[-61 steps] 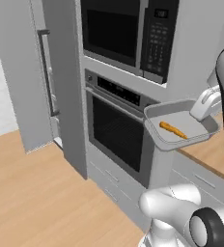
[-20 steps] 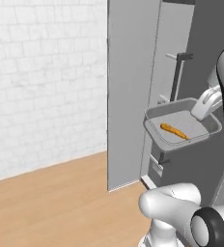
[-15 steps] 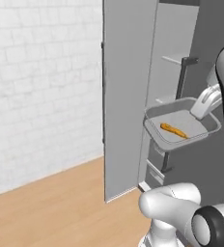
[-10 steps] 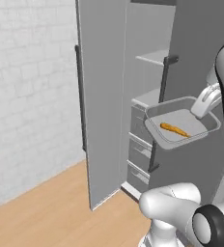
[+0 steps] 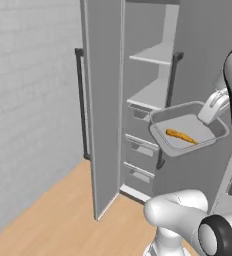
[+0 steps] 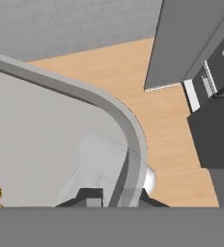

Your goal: Take the meat container that has the shrimp and place it on the second highest rack of the freezer. Then take the vegetable container that has the lemons and place it on the highest rack of the freezer.

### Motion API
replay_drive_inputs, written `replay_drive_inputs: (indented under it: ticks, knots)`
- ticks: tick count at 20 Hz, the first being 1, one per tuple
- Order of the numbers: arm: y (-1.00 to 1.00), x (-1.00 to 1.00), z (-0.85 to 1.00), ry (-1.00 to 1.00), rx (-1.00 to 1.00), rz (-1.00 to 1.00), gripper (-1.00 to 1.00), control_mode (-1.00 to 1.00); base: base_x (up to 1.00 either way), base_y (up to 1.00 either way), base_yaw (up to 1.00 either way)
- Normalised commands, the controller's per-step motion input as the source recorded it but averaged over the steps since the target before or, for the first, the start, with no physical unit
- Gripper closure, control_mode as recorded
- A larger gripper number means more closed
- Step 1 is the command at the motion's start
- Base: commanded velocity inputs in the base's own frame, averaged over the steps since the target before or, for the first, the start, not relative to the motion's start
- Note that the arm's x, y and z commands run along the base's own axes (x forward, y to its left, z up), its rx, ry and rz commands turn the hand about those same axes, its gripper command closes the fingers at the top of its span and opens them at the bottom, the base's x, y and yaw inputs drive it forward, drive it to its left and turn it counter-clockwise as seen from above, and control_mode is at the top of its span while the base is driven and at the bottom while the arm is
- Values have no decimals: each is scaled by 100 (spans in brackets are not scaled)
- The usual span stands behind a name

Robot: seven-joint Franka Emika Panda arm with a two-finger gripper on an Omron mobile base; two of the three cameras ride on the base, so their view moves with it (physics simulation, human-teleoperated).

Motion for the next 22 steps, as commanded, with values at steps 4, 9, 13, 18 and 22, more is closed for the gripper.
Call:
replay_drive_inputs:
  ticks: [4,9,13,18,22]
  knots:
    - [0,0,0,0,0,0,100,100,0,55,-69]
    - [0,0,0,0,0,0,100,100,0,47,-74]
    - [0,0,0,0,0,0,100,100,0,45,-57]
    - [0,0,0,0,0,0,100,100,0,54,-50]
    - [0,0,0,0,0,0,100,100,0,64,-43]
